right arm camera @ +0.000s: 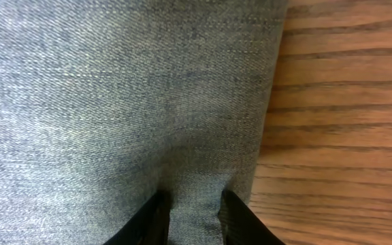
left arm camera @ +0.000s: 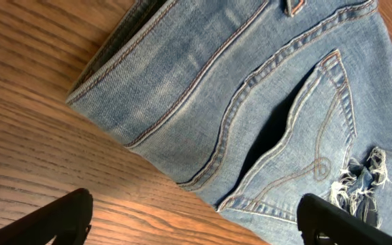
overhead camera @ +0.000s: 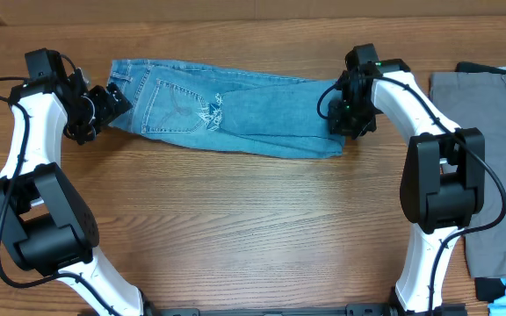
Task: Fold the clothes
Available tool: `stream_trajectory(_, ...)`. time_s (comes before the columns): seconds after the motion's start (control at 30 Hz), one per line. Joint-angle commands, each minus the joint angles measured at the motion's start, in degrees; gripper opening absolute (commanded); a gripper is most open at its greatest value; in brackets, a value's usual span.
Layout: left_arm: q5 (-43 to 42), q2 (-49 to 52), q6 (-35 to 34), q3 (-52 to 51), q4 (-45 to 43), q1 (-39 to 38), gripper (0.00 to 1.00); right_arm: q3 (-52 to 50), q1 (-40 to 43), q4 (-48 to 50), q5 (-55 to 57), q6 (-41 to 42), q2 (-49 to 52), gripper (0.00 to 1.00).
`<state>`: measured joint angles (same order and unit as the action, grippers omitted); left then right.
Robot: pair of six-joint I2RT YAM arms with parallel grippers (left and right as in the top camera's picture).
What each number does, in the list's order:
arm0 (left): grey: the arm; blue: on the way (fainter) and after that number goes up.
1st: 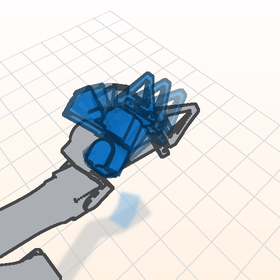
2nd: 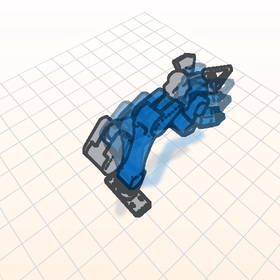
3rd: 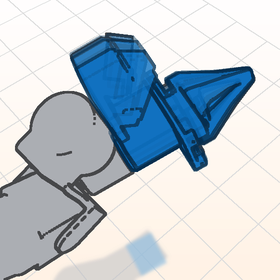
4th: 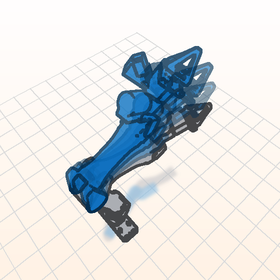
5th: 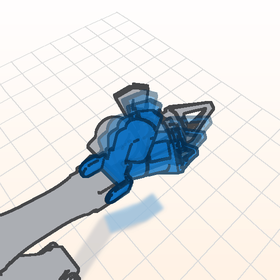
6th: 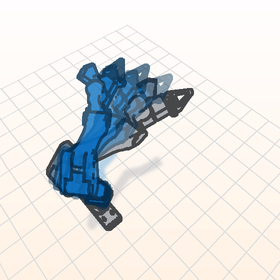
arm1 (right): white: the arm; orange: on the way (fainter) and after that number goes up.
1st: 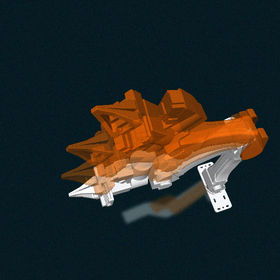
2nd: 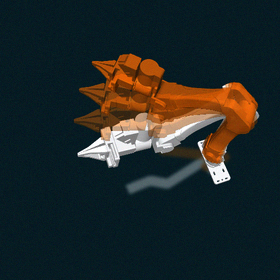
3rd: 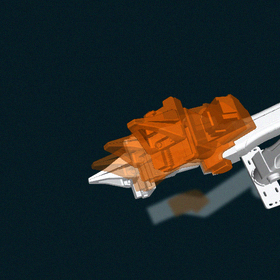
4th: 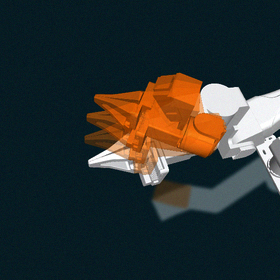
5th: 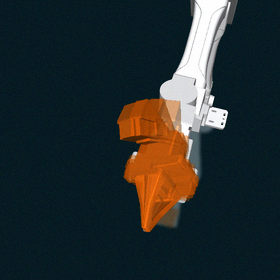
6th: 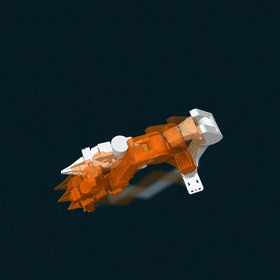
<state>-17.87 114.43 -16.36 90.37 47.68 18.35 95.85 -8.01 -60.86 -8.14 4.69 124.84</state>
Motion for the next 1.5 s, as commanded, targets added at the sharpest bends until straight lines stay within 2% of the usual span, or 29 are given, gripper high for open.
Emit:
stream_trajectory(0.0,-3.74,-1.25,-0.35,0.61,-2.99,0.07,1.0,-1.07,-0.28,0.2,-0.98,-0.15,-0.28,0.29)
stream_trajectory(0.1,-7.93,-1.25,0.11,2.29,-7.89,0.04,1.0,-1.07,-0.28,0.07,-0.98,-0.15,-0.28,0.29)
stream_trajectory(0.33,2.21,-0.44,0.37,5.07,-10.73,0.76,1.0,-1.07,-0.28,0.0,-0.96,-0.15,-0.28,0.29)
stream_trajectory(0.53,2.38,4.07,3.58,5.05,-12.46,1.11,1.0,-1.07,-0.28,-0.04,-0.96,-0.15,-0.28,0.29)
stream_trajectory(0.63,2.54,6.16,3.96,5.05,-11.76,1.14,1.0,-1.07,-0.28,-0.07,-0.96,-0.15,-0.28,0.29)
stream_trajectory(0.7,4.44,7.82,3.74,5.03,-7.63,1.11,1.0,-1.07,-0.28,-0.04,-0.94,-0.15,-0.28,0.29)
stream_trajectory(0.8,7.85,9.84,0.31,5.01,-4.76,1.11,1.0,-1.07,-0.28,-0.07,-0.94,-0.15,-0.28,0.29)
stream_trajectory(0.93,8.87,13.86,-8.55,5.01,-3.48,1.14,1.0,-1.07,-0.28,-0.61,-0.94,-0.15,-0.28,0.29)
stream_trajectory(1.0,7.28,15.93,-11.32,5.01,-4.28,1.14,1.0,-1.07,-0.28,-0.83,-0.92,-0.17,-0.28,0.29)
stream_trajectory(1.1,-2.47,19.43,-11.32,5.01,-8.79,1.14,1.0,-1.07,-0.28,-0.9,-0.94,-0.15,-0.28,0.29)
stream_trajectory(1.17,-5.81,19.85,-10.82,5.01,-11.39,1.14,1.0,-1.07,-0.28,-0.94,-0.94,-0.15,-0.28,0.29)
stream_trajectory(1.23,-7.5,19.82,-10.64,5.01,-12.79,1.14,0.93,-1.07,-0.28,-0.94,-0.94,-0.15,-0.28,0.29)
stream_trajectory(1.27,-7.65,19.82,-10.64,5.01,-12.83,1.14,0.83,-1.07,-0.28,-0.98,-0.94,-0.15,-0.28,0.29)
stream_trajectory(1.4,-7.69,19.82,-10.64,5.01,-12.46,1.14,0.27,-1.07,-0.28,-1.14,-0.94,-0.15,-0.28,0.29)
stream_trajectory(1.47,-7.69,19.82,-10.62,5.01,-11.91,1.18,0.04,-1.07,-0.28,-1.14,-0.94,-0.15,-0.28,0.29)
